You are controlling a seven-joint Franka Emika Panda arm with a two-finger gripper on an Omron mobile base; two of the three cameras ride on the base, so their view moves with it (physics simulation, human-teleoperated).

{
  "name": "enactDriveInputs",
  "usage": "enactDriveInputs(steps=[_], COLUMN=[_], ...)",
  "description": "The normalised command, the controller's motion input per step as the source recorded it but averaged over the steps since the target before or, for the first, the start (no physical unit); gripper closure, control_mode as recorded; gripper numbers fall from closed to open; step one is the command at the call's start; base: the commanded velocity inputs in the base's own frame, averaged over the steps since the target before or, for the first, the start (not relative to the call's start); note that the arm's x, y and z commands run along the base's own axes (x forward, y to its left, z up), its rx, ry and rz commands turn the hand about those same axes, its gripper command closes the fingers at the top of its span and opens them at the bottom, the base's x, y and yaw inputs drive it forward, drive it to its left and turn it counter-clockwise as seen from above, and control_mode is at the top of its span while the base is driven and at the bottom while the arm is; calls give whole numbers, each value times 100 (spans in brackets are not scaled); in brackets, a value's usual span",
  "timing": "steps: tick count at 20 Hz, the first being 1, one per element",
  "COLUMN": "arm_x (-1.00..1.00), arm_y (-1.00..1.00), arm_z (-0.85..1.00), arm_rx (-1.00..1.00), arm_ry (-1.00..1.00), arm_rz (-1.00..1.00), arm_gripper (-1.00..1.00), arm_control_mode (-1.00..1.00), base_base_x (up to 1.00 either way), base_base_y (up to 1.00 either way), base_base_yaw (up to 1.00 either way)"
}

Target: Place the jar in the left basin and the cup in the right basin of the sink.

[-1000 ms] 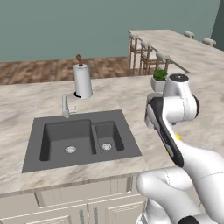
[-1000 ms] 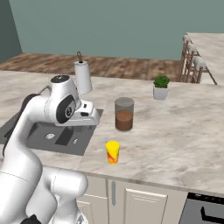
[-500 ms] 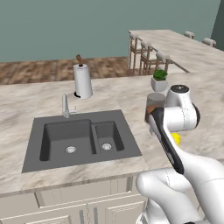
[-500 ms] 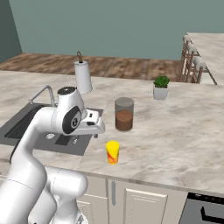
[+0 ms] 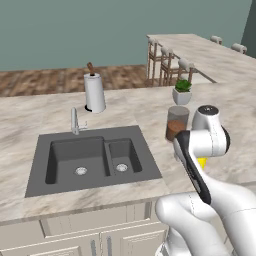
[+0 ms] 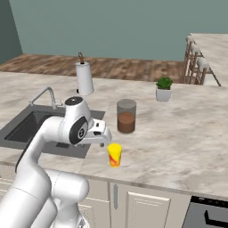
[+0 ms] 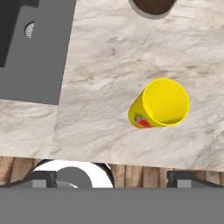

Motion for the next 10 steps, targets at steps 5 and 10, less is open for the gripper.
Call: enactDriveInputs(steps=[5,10], arm_x=[12,21], arm_y=[-5,-3], arm_z=[-6,-3], arm_rx=[0,0], arm_ry=[0,0], arm_rz=[0,0], arm_gripper=[-100,-100], arm_control_mode=[-100,-100], base_base_x=[0,0], base_base_y=[0,0], base_base_yaw=[0,0])
